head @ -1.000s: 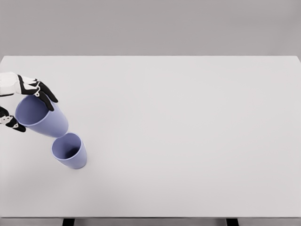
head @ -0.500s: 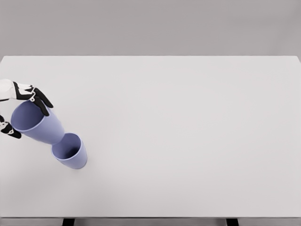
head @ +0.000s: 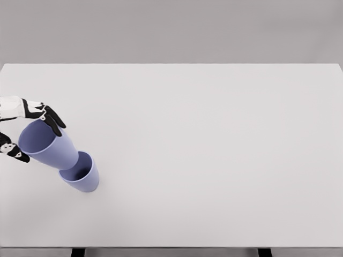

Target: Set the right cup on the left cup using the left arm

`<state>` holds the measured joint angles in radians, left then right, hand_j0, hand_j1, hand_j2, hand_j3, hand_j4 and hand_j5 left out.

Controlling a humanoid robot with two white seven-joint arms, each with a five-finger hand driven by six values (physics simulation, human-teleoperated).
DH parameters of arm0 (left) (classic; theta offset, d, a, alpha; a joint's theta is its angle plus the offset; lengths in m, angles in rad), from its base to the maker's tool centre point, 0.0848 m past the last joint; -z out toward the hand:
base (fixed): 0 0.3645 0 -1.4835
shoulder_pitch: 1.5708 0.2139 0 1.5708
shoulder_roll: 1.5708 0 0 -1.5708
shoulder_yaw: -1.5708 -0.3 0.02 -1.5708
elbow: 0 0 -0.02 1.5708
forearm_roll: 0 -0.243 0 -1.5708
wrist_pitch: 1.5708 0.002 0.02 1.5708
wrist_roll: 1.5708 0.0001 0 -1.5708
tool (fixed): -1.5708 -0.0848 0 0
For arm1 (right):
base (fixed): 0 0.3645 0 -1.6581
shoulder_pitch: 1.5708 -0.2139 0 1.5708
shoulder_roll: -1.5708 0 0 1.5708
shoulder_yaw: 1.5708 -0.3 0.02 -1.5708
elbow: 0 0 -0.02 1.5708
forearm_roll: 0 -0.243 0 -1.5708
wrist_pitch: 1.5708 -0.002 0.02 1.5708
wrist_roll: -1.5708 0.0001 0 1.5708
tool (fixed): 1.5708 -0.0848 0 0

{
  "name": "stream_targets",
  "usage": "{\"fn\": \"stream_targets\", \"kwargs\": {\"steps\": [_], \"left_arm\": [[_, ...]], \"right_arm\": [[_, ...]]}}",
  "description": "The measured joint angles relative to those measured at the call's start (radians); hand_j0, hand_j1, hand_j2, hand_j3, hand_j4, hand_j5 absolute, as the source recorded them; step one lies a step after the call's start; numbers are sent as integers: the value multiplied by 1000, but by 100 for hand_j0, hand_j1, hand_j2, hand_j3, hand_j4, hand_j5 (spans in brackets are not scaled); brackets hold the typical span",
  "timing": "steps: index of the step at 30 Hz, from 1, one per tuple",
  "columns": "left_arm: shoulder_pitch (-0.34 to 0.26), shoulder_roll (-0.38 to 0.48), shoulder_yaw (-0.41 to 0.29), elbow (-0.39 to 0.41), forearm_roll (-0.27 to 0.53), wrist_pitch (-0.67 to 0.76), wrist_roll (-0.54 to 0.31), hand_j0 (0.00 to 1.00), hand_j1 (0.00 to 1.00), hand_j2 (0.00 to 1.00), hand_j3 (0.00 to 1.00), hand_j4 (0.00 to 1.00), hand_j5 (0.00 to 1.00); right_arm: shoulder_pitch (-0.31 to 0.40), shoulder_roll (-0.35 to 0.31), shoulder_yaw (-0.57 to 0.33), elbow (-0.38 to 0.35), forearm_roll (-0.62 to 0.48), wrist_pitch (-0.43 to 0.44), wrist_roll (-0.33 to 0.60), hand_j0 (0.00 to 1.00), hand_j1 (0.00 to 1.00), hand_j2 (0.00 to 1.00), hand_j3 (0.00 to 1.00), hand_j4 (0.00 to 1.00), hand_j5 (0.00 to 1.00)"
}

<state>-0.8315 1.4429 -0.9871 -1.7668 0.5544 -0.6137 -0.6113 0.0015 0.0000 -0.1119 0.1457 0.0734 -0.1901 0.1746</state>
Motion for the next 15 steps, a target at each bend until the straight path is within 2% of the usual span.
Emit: {"fn": "stream_targets", "kwargs": {"steps": [15], "left_arm": [[12,-46,-2,11,-11,0,0,64,64,64,64,64,64]], "right_arm": [[0,0,0,0,0,0,0,100,100,100,100,100,100]]}}
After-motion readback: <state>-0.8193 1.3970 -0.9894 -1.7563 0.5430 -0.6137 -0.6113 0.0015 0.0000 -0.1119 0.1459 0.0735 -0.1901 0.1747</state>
